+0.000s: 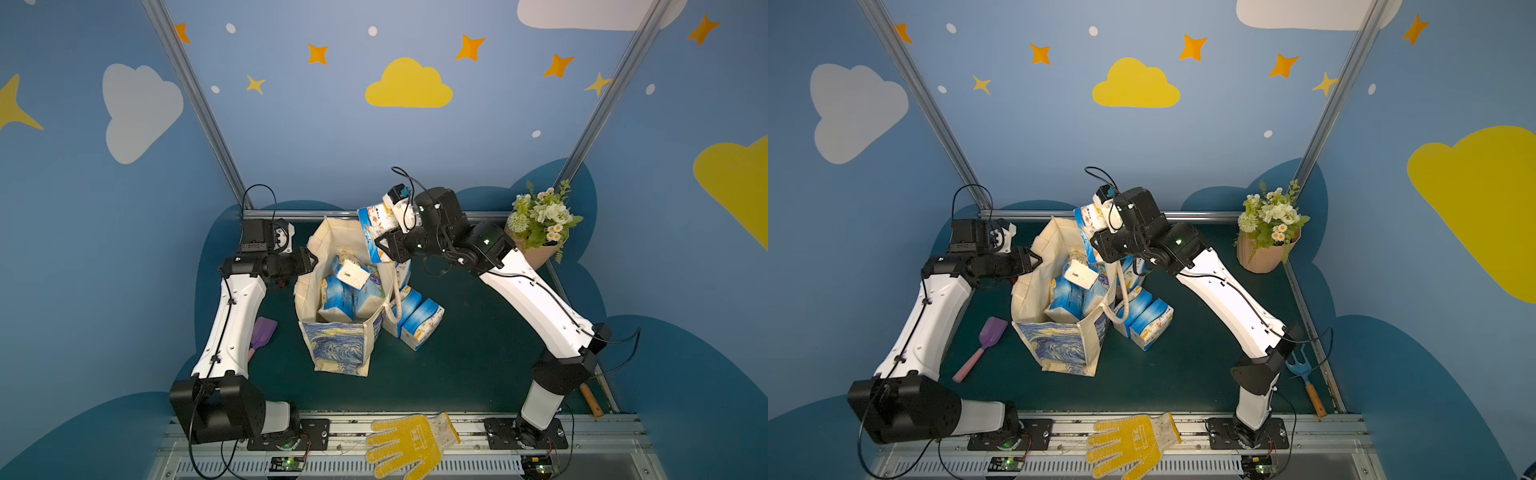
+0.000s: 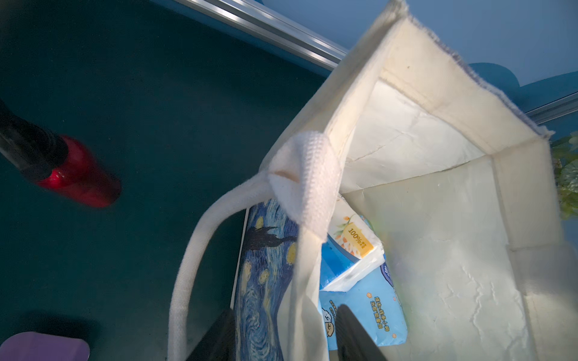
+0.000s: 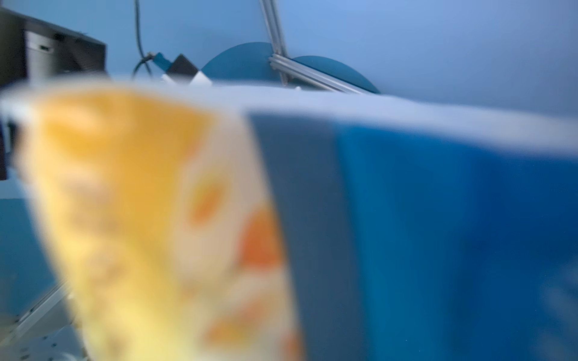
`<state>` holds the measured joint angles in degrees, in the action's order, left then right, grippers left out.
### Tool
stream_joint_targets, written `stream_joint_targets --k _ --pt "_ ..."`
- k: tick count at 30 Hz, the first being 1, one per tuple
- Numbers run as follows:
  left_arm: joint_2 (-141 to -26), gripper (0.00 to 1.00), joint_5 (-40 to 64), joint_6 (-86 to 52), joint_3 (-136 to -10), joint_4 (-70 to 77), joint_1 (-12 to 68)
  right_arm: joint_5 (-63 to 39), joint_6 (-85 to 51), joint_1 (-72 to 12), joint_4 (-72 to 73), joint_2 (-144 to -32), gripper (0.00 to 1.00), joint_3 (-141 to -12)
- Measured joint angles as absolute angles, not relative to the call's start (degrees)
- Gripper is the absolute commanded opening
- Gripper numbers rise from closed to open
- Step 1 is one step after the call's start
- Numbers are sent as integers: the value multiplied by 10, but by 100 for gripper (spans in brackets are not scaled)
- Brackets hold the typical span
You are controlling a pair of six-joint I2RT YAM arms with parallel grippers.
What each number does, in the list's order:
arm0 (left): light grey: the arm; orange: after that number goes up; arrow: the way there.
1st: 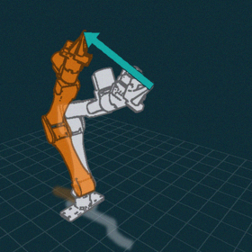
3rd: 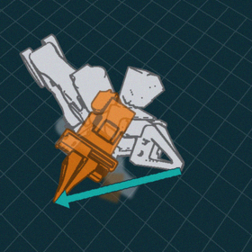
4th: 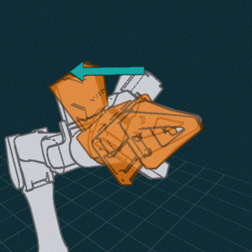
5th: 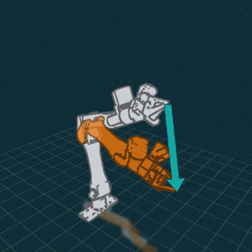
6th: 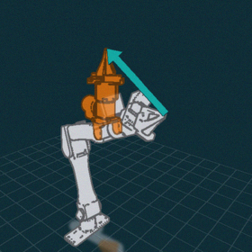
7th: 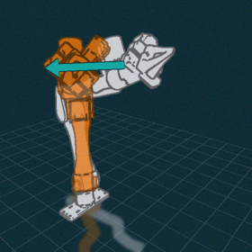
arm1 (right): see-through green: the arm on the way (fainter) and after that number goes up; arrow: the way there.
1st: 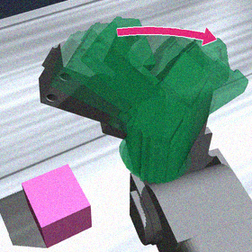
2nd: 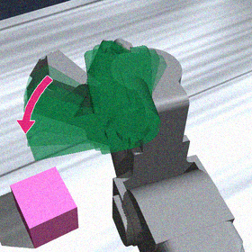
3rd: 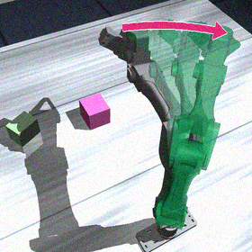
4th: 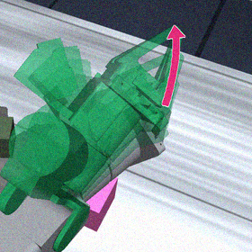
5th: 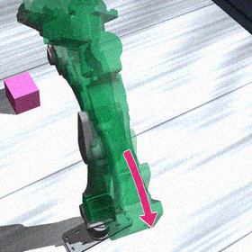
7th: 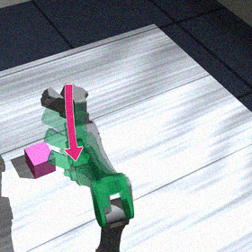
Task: Put tissues into the canvas bag
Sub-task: Place the pack of facial tissues in the canvas bag.
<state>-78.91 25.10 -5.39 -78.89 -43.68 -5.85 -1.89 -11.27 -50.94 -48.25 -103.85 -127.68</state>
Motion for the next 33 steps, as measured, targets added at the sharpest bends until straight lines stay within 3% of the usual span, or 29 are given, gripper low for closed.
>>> stream_joint_targets --k 8,11,15,18,20,28,33 --pt "-789 4 253 -53 -789 -437 -58 10 -94 -528 -543 -1245 36 -1514" --pt "-788 4 253 -53 -789 -438 -59 19 -85 -532 -572 -1298 37 -1523" --pt "-787 4 255 -53 -789 -438 -59 50 -73 -537 -606 -1327 47 -1513" --pt "-787 4 263 -54 -790 -438 -59 73 -62 -538 -618 -1327 66 -1512" --pt "-787 4 268 -54 -795 -440 -59 80 -58 -538 -618 -1326 72 -1512" --pt "-787 4 271 -60 -800 -440 -59 77 -55 -538 -600 -1285 73 -1473" --pt "-770 4 274 -61 -788 -425 -59 88 -58 -538 -535 -1135 74 -1345"
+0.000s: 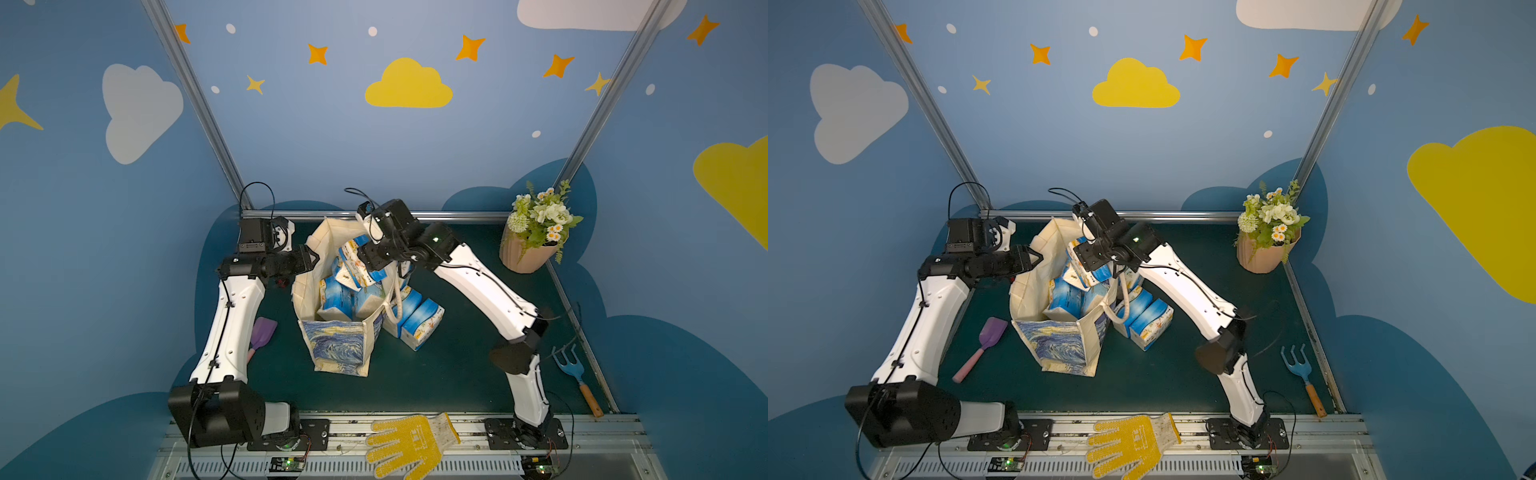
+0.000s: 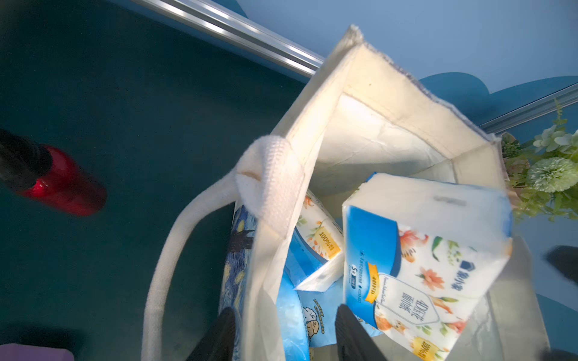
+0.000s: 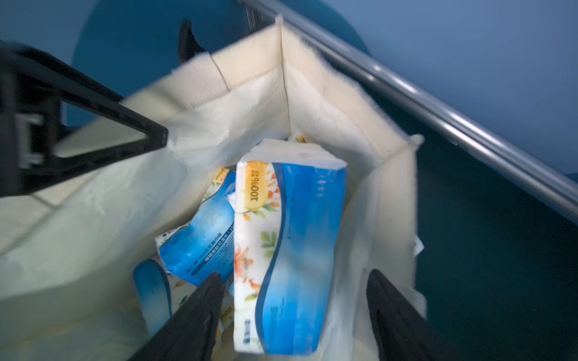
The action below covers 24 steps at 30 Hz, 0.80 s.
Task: Put tissues into the canvas bag
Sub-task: Place the pack of facial tissues in the canvas bag, then move the pack of facial tissues to the center of the board.
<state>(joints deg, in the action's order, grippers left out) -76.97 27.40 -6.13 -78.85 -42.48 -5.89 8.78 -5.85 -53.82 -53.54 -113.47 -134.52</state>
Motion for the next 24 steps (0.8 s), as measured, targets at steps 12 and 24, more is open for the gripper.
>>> stream_joint_targets --k 12,24 --pt "-738 4 271 -62 -776 -413 -60 120 -160 -448 -509 -804 75 -1059" --pt "-738 4 261 -65 -776 -414 -63 4 -330 -434 -561 -892 85 -803"
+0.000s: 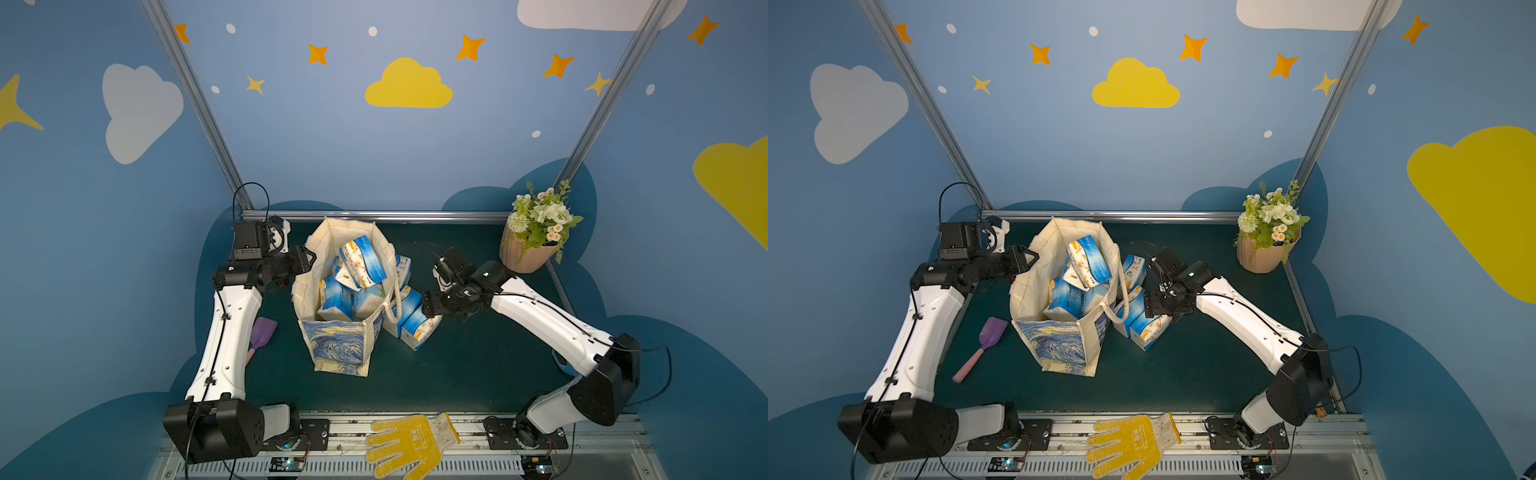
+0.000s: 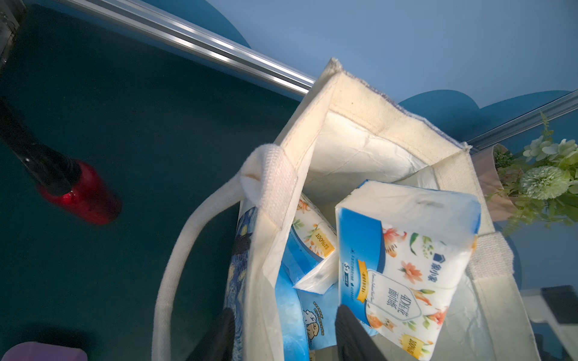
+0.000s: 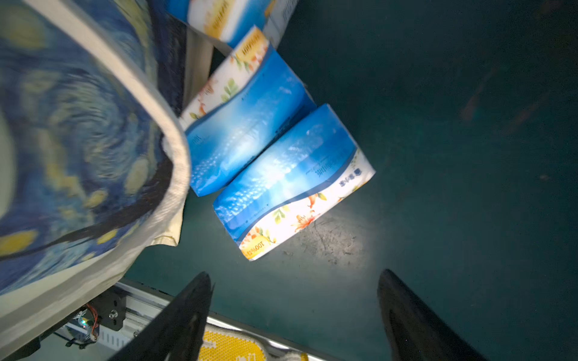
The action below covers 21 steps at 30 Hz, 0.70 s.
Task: Put tissues into the canvas bag
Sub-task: Move the pack of facial tissues to the center of the board.
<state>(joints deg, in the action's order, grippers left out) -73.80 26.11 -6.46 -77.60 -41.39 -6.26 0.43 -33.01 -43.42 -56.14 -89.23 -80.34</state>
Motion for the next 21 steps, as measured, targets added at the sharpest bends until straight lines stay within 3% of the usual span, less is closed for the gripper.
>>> stream_joint_targets --k 14,21 --pt "-738 4 262 -62 -776 -414 -63 -11 -421 -469 -515 -1028 88 -798" --pt "-738 4 262 -62 -776 -414 -65 8 -425 -471 -527 -1033 88 -799"
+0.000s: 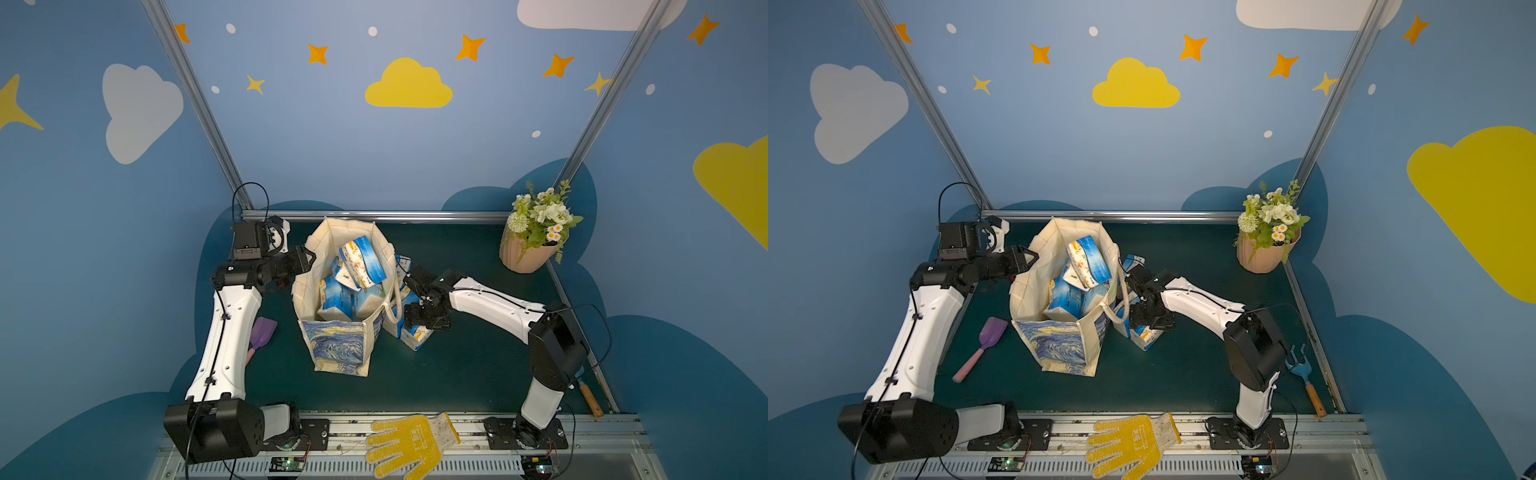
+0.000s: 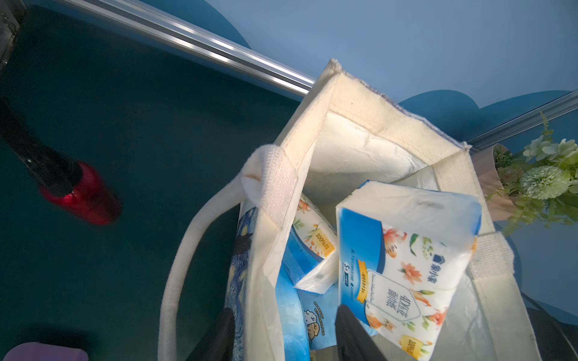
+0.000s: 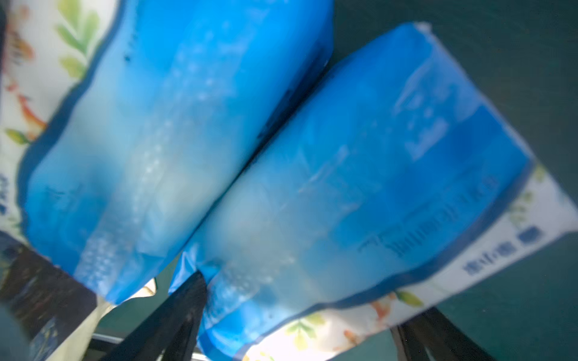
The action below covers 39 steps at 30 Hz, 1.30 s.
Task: Put tissues into the canvas bag
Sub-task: Move the pack of facial tissues to the center of the board, then pick up the pack of facial tissues from the center of the board.
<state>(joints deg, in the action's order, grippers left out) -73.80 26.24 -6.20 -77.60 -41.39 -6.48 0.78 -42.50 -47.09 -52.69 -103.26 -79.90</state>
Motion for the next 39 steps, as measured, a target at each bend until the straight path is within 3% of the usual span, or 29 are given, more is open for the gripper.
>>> stream_joint_targets --k 10,20,35,39 --pt "-738 4 263 -61 -776 -414 -69 75 -379 -433 -625 -994 88 -784" --pt "-738 4 262 -60 -776 -414 -70 44 -363 -423 -610 -940 90 -789" --pt "-739 4 263 -60 -776 -414 -70 49 -376 -405 -560 -1065 90 -788" --pt "-741 4 263 -60 -776 -414 -70 51 -377 -397 -552 -1086 78 -786"
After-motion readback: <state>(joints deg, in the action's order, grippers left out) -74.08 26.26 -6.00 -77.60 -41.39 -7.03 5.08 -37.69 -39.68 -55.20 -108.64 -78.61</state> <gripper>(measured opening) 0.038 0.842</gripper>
